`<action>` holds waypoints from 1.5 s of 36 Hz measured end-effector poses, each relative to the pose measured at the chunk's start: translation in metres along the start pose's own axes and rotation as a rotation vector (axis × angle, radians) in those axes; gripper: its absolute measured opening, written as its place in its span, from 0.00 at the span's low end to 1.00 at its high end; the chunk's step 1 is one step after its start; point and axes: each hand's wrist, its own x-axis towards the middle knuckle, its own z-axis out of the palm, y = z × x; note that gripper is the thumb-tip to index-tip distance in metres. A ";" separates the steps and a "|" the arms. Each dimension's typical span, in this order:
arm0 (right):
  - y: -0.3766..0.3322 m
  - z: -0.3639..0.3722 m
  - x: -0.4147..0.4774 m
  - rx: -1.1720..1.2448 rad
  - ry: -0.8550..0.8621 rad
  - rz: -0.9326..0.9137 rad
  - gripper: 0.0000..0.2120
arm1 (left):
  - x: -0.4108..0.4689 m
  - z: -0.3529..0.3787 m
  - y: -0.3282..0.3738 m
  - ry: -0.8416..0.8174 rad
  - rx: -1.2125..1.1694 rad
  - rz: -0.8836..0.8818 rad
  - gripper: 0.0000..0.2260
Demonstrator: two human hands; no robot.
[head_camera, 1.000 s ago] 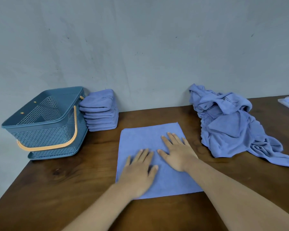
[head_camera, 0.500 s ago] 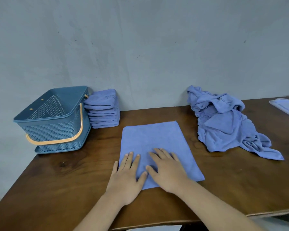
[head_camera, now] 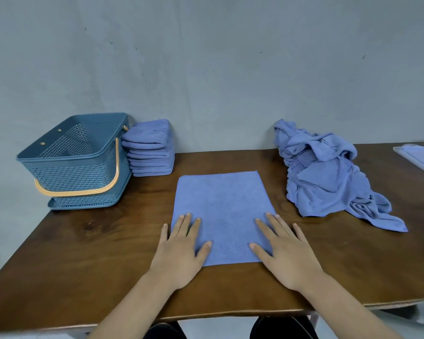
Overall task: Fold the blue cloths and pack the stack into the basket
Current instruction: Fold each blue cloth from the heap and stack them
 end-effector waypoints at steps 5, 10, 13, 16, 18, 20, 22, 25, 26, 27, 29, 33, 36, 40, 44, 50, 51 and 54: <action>0.002 0.002 -0.010 0.037 0.310 -0.301 0.16 | -0.018 0.000 0.015 0.337 0.006 0.435 0.11; -0.002 0.007 -0.015 0.111 0.242 -0.483 0.13 | -0.017 0.007 0.030 0.232 -0.059 0.505 0.09; -0.005 0.003 -0.016 0.142 0.220 -0.459 0.11 | -0.015 0.009 0.032 0.218 -0.079 0.470 0.09; -0.009 -0.001 -0.017 0.184 0.202 -0.445 0.05 | -0.014 0.011 0.035 0.228 -0.054 0.449 0.10; -0.010 -0.001 -0.016 0.192 0.186 -0.431 0.05 | -0.013 0.013 0.034 0.228 -0.047 0.427 0.11; -0.011 -0.001 -0.014 0.195 0.180 -0.413 0.09 | -0.012 0.013 0.034 0.215 -0.083 0.408 0.11; -0.013 -0.001 -0.011 0.202 0.193 -0.402 0.10 | -0.012 0.012 0.035 0.194 -0.131 0.390 0.10; -0.019 0.003 -0.006 0.184 0.243 -0.427 0.06 | -0.013 0.008 0.035 0.163 -0.154 0.380 0.10; -0.020 0.004 -0.004 0.175 0.257 -0.432 0.05 | -0.014 0.006 0.036 0.151 -0.155 0.381 0.09; -0.021 0.005 -0.003 0.167 0.267 -0.433 0.05 | -0.015 0.005 0.038 0.141 -0.157 0.381 0.08; -0.021 0.005 -0.003 0.163 0.278 -0.433 0.06 | -0.017 0.004 0.043 0.144 -0.145 0.378 0.10; -0.021 0.003 -0.006 0.184 0.283 -0.431 0.06 | -0.010 0.012 0.056 0.222 -0.107 0.362 0.12; -0.019 0.003 -0.006 0.163 0.262 -0.424 0.07 | -0.005 0.017 0.057 0.273 -0.086 0.335 0.10; -0.006 0.004 -0.005 0.161 0.225 -0.366 0.11 | -0.011 0.014 0.040 0.280 -0.083 0.300 0.08; 0.021 -0.001 -0.007 0.183 0.221 -0.283 0.13 | -0.021 0.003 0.000 0.238 -0.125 0.236 0.09; 0.050 -0.009 -0.022 0.410 0.197 -0.096 0.18 | -0.040 -0.016 -0.048 0.158 -0.330 0.100 0.12; 0.048 -0.010 -0.023 0.455 0.204 -0.064 0.17 | -0.042 -0.018 -0.049 0.147 -0.385 0.078 0.12; 0.041 -0.017 -0.026 0.544 0.221 -0.010 0.14 | -0.046 -0.026 -0.046 0.136 -0.550 0.016 0.13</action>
